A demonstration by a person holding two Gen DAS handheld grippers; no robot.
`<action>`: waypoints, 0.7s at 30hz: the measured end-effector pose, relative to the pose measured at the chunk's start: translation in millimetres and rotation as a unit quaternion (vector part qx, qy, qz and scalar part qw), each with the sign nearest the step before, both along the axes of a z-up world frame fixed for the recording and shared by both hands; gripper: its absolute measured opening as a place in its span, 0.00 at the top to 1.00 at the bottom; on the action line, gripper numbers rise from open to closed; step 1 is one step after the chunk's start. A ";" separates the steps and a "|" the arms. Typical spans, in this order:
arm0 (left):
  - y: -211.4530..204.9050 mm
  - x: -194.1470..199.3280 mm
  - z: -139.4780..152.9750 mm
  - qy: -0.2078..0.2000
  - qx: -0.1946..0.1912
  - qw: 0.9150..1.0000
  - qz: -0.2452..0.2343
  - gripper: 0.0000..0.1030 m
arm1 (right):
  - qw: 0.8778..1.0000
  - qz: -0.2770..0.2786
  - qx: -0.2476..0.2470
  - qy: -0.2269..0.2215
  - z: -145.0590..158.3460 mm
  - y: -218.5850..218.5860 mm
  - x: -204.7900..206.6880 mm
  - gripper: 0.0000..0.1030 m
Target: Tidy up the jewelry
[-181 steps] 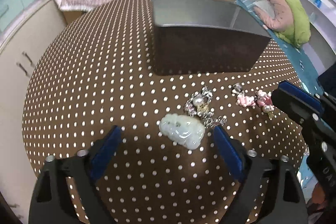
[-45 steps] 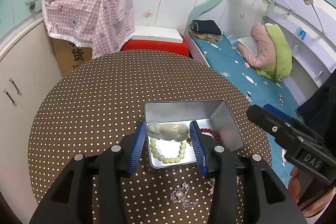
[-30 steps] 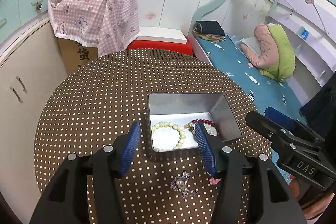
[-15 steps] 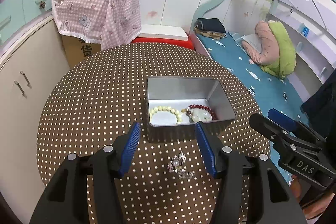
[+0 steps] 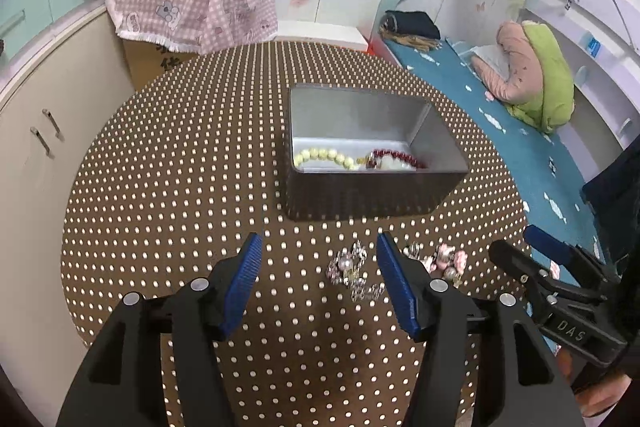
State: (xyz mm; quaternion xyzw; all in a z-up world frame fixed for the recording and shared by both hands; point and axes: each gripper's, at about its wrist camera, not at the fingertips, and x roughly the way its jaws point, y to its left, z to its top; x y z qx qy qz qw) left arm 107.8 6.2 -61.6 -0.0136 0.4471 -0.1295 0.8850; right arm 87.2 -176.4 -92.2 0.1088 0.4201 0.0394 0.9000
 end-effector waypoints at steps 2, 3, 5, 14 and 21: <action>-1.2 -1.8 -7.6 0.009 0.004 1.000 -0.001 0.45 | 1.000 0.004 0.004 0.010 -10.7 0.6 -3.3 0.29; -0.9 -1.4 -11.2 0.014 0.005 1.000 -0.001 0.45 | 1.000 0.005 0.007 0.014 -15.2 1.2 -4.4 0.29; -1.6 -1.2 -16.7 0.022 0.007 1.000 -0.001 0.45 | 1.000 0.004 0.011 0.023 -23.2 1.3 -6.5 0.29; -22.2 4.6 -42.2 0.052 0.030 0.998 -0.017 0.44 | 0.999 0.008 0.012 0.030 -36.2 1.7 -12.7 0.29; -29.2 9.5 -49.2 0.042 0.050 0.998 -0.018 0.44 | 0.999 0.013 0.011 0.029 -36.4 2.1 -11.9 0.29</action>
